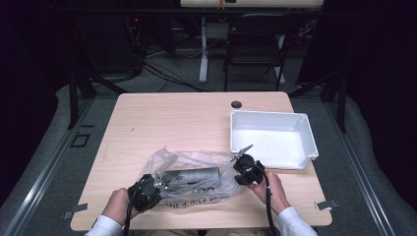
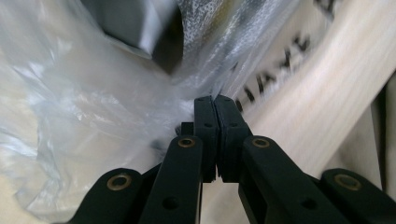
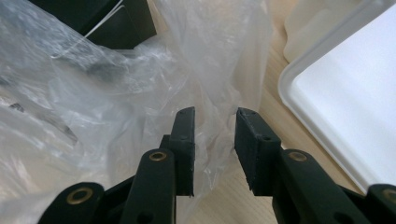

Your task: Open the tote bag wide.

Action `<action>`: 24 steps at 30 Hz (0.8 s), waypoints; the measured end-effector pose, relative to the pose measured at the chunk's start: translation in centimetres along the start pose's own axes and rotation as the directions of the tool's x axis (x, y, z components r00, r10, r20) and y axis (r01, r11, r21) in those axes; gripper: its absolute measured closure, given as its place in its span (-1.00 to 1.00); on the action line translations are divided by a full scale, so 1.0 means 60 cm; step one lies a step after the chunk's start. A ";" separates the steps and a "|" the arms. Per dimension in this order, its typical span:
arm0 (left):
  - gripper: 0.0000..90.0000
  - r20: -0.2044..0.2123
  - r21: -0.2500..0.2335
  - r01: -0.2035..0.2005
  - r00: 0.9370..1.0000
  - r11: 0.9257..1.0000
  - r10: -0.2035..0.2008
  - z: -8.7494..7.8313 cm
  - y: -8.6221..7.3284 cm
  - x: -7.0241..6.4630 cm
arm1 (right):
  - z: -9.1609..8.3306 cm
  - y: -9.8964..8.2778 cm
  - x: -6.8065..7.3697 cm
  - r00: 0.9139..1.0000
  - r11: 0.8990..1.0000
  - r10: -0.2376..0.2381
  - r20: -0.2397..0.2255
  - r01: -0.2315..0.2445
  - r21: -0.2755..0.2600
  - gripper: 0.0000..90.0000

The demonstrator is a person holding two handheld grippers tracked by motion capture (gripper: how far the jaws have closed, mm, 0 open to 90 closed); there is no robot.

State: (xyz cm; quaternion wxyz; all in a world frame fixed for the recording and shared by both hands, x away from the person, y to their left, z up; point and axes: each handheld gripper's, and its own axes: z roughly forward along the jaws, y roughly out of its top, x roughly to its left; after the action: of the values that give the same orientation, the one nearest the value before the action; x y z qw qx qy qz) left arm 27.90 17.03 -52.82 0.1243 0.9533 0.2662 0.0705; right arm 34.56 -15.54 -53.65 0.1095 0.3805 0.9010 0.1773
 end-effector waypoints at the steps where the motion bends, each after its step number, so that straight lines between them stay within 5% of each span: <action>1: 0.97 0.008 0.010 0.010 1.000 1.000 -0.010 0.002 -0.001 0.002 | 0.001 0.000 0.002 1.000 1.000 -0.003 0.003 0.003 -0.001 0.56; 6: 0.97 0.016 0.042 0.037 0.999 0.998 -0.038 0.007 -0.010 0.016 | 0.005 0.001 0.006 1.000 1.000 -0.023 0.017 0.023 0.019 0.62; 16: 0.96 0.021 0.134 0.027 0.999 0.991 -0.030 0.018 -0.026 0.022 | 0.007 0.002 0.009 0.999 0.998 -0.037 0.031 0.036 0.046 0.73; 19: 0.82 0.027 0.109 0.045 0.998 0.993 -0.048 0.010 -0.027 0.026 | -0.001 0.001 0.007 0.999 0.999 -0.037 0.019 0.036 0.036 0.64; 24: 0.40 0.050 -0.002 0.104 0.993 0.995 -0.104 -0.024 -0.026 0.031 | -0.039 0.001 0.007 0.999 0.998 -0.025 -0.030 0.024 -0.050 0.49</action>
State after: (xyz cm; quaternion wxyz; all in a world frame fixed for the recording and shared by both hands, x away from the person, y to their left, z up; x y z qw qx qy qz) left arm 28.41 19.60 -51.73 0.1366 0.9394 0.3119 0.0406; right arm 33.51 -15.73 -51.52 0.1074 0.3639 0.9025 0.2038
